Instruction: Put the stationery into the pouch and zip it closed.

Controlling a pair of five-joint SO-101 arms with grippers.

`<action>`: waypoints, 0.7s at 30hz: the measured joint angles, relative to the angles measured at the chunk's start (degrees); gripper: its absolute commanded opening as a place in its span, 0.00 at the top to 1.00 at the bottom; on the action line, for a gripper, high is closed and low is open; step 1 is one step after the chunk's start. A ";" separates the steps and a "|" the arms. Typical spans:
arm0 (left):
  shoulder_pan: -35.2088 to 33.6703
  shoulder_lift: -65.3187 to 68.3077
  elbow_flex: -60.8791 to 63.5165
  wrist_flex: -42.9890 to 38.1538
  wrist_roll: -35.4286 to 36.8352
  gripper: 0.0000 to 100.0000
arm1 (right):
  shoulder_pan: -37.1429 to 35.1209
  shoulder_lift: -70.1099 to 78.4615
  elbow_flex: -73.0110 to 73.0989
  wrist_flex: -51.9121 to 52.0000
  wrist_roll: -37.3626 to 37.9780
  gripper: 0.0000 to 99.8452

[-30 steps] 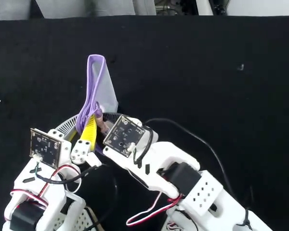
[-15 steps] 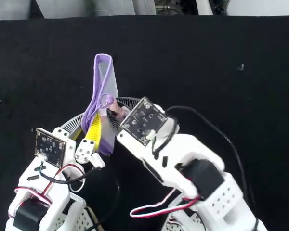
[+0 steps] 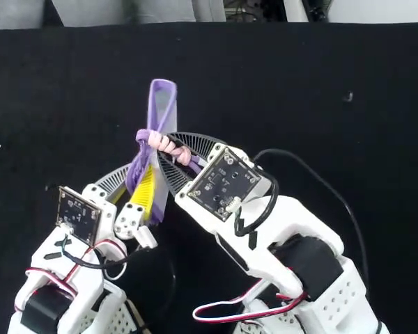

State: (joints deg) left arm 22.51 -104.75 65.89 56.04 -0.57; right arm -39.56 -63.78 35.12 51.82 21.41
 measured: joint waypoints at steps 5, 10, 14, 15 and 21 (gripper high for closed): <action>1.23 0.00 0.00 0.00 -0.09 0.85 | 0.00 0.00 0.00 0.18 0.00 0.99; 1.23 0.00 0.18 0.18 -0.09 0.79 | 0.09 0.00 0.00 0.18 0.00 0.99; 1.32 0.09 1.05 0.26 -0.09 0.78 | 0.09 0.00 -0.09 0.18 0.00 0.99; 1.32 0.09 1.41 0.26 -0.09 0.78 | 0.09 0.00 -0.09 0.18 0.00 0.99; 1.32 0.09 3.96 -0.70 -0.09 0.79 | 0.18 0.00 -0.09 0.18 0.00 0.99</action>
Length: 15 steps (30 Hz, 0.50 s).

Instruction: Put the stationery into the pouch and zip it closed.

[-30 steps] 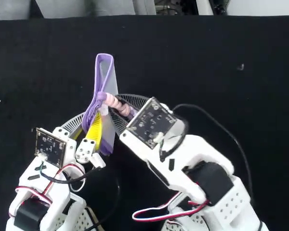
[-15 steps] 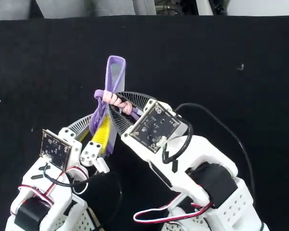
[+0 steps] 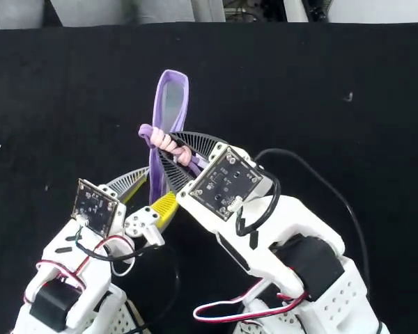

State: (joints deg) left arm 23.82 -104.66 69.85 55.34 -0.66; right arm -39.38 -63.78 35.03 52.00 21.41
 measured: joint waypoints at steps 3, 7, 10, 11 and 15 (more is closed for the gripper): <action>0.00 0.00 2.81 -3.96 0.00 0.79 | 0.00 0.00 0.00 0.00 0.00 0.99; -0.88 0.09 7.74 -10.81 0.00 0.79 | 0.09 0.00 0.00 0.00 0.00 0.99; -4.40 0.62 10.73 -16.09 0.00 0.79 | 0.09 0.00 0.00 0.00 0.00 0.99; -5.27 0.44 11.69 -17.76 0.00 0.79 | 0.09 0.00 0.00 0.00 0.00 0.99; -5.80 0.26 14.95 -22.59 0.00 0.88 | 0.09 0.00 0.00 0.00 0.00 0.99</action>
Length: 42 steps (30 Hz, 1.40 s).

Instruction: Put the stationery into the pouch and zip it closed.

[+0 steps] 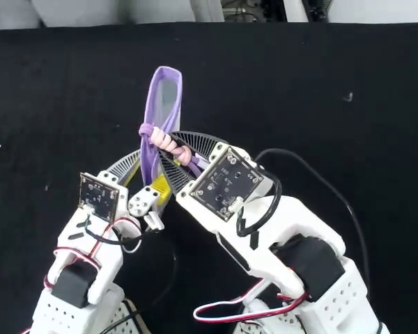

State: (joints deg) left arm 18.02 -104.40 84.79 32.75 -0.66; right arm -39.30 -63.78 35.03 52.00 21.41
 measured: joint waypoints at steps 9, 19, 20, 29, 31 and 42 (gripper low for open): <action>-0.09 0.26 0.70 -3.69 0.00 0.97 | 0.00 0.00 0.00 0.00 0.00 0.99; -0.09 0.18 0.62 -2.11 0.00 0.97 | 0.97 0.00 0.00 -0.18 0.26 0.99; -0.09 0.09 0.18 -0.79 0.00 0.97 | 1.93 0.00 0.00 -0.70 0.26 0.99; 0.35 0.09 -6.59 9.58 0.00 0.97 | 5.27 0.00 0.00 -3.52 0.79 0.99; 0.35 0.09 -7.74 11.34 0.00 0.97 | 5.27 0.00 0.00 -4.31 1.93 0.99; 0.35 0.00 -9.05 13.71 -0.09 0.97 | 11.87 13.63 -7.91 -4.75 2.73 0.99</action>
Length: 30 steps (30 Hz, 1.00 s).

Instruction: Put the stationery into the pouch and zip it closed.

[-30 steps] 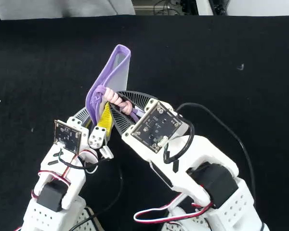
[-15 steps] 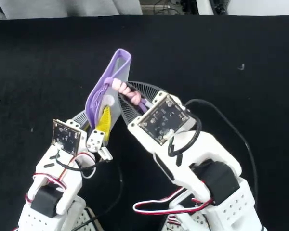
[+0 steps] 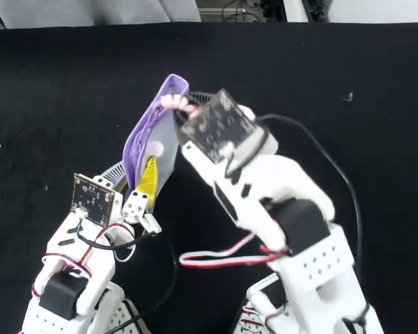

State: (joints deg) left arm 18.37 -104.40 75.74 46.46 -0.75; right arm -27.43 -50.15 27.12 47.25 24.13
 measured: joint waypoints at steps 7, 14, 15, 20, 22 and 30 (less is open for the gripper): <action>-0.53 -0.26 0.00 0.00 0.00 0.97 | 1.23 2.46 -2.37 -0.53 0.09 0.99; -0.53 -0.44 -1.23 -0.09 -0.09 0.97 | 6.24 2.99 -2.02 -5.89 0.09 0.99; -0.53 -0.44 -1.32 -0.09 -0.09 0.97 | 6.77 3.60 -1.93 -6.42 0.09 0.99; -0.53 -0.44 -1.41 -0.09 -0.09 0.97 | 7.82 9.93 -2.11 -7.82 0.09 0.99; -0.53 -0.44 -1.41 -0.09 -0.09 0.97 | 7.91 12.48 -2.46 -7.82 0.09 0.99; -0.53 -0.44 -1.41 -0.09 -0.09 0.97 | 10.02 18.64 -5.89 -9.76 0.09 0.99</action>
State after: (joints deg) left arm 17.85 -104.84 74.33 46.37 -0.84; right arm -17.41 -31.52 21.23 37.49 24.22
